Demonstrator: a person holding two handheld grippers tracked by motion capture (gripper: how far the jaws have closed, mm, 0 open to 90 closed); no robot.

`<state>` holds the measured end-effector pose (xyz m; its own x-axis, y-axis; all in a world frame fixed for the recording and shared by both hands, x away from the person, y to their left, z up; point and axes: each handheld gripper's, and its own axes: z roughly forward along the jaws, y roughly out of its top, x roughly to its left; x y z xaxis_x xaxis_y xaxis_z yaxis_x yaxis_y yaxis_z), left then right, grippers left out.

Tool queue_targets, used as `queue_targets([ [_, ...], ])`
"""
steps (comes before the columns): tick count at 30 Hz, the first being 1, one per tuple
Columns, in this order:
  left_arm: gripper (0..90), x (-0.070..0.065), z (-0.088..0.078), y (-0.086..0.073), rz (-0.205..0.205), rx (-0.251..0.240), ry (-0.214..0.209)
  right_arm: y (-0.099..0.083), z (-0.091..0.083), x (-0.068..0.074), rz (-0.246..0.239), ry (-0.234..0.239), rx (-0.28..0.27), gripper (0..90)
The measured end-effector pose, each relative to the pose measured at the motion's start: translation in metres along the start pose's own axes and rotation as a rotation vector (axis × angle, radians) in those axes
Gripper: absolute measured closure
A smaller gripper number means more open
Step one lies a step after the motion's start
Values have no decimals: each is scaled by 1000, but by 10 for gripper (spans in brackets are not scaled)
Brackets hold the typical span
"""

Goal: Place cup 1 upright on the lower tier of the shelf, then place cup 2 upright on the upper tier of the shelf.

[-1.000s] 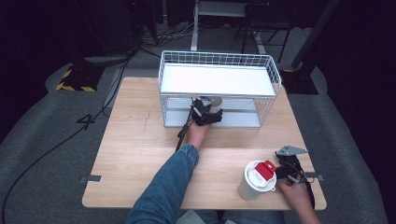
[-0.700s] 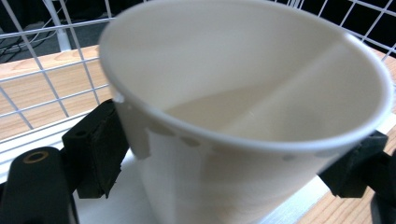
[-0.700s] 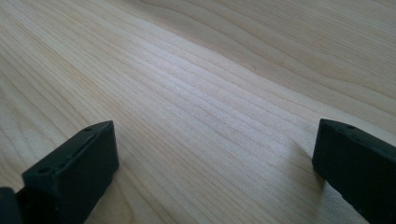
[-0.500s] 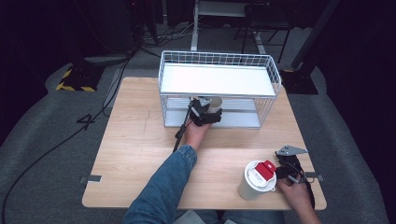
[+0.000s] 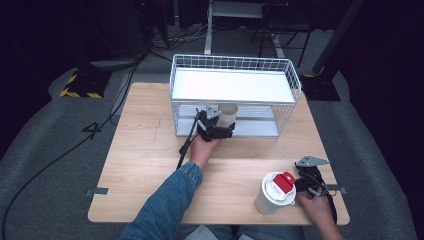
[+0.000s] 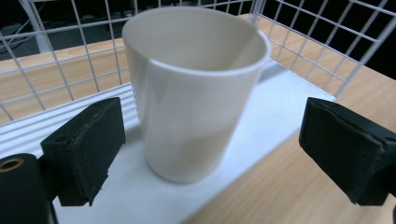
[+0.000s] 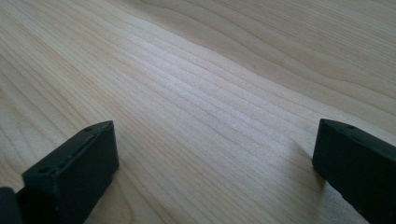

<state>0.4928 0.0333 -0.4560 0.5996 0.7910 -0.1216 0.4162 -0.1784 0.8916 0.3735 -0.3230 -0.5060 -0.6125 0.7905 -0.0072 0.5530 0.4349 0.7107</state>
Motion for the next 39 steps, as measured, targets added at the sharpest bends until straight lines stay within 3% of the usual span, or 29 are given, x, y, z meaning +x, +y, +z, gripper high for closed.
queue_targets([
  [10,85,-7,-35,-8,-7,-22,-32,0,0,0,0,0,0,5],
  [18,99,-16,-68,-10,48,-30,-30,0,0,0,0,0,0,5],
  [23,97,-20,-86,-10,76,-15,-25,0,0,0,-2,1,0,6],
  [39,96,-18,-134,-32,90,37,-16,1,0,-1,-4,2,2,7],
])
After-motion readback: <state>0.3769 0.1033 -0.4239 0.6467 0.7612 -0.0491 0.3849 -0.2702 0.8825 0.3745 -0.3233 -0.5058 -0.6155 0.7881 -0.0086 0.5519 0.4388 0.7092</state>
